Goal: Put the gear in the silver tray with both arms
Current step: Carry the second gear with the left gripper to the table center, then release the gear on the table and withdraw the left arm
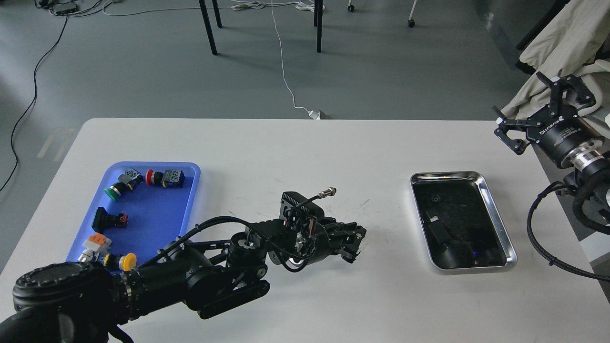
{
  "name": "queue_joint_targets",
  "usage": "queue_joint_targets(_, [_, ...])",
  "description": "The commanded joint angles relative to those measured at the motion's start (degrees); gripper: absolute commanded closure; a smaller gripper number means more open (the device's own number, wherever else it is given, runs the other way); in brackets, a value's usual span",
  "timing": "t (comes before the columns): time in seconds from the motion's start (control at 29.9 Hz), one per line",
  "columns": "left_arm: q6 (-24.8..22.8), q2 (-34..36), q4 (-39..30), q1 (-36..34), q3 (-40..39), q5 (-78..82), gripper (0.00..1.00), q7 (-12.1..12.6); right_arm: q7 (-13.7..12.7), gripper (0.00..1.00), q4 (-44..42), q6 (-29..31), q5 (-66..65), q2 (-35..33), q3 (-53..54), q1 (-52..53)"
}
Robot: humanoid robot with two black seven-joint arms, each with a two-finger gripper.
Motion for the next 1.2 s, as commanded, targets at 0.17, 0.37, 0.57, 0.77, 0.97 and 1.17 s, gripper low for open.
queue_joint_targets(0.17, [0.2,0.0,-1.2,0.5,-0.1,-0.1,0.85,0.5,0.1,0.04,0.0,0.0,0.0,0.0,0.0,0.0])
queue_joint_targets(0.37, [1.9,0.0,-1.9,0.8,-0.1,-0.1,0.69,0.5,0.3,0.04,0.2,0.0,0.0,-0.1,0.1,0.0])
queue_joint_targets(0.57, [3.8,0.0,-2.8,0.8,-0.1,-0.4,0.35,0.4,0.4,0.04,0.3,0.0,-0.1,0.3,0.0,0.0])
queue_joint_targets(0.77, [6.9,0.0,-3.0,0.8,-0.6,-1.0,0.06,-0.2,0.4,0.04,1.3,0.0,-0.3,0.6,-0.1,0.3])
queue_joint_targets(0.97, [8.8,0.0,-2.9,0.6,-6.8,-7.3,0.03,-0.2,0.2,0.04,1.7,0.0,-4.1,0.8,-0.6,3.1])
queue_joint_targets(1.17, [8.9,1.0,-3.3,0.3,-17.1,-15.9,0.03,-0.3,-0.5,0.04,4.9,-1.0,-13.2,1.4,-0.7,7.4])
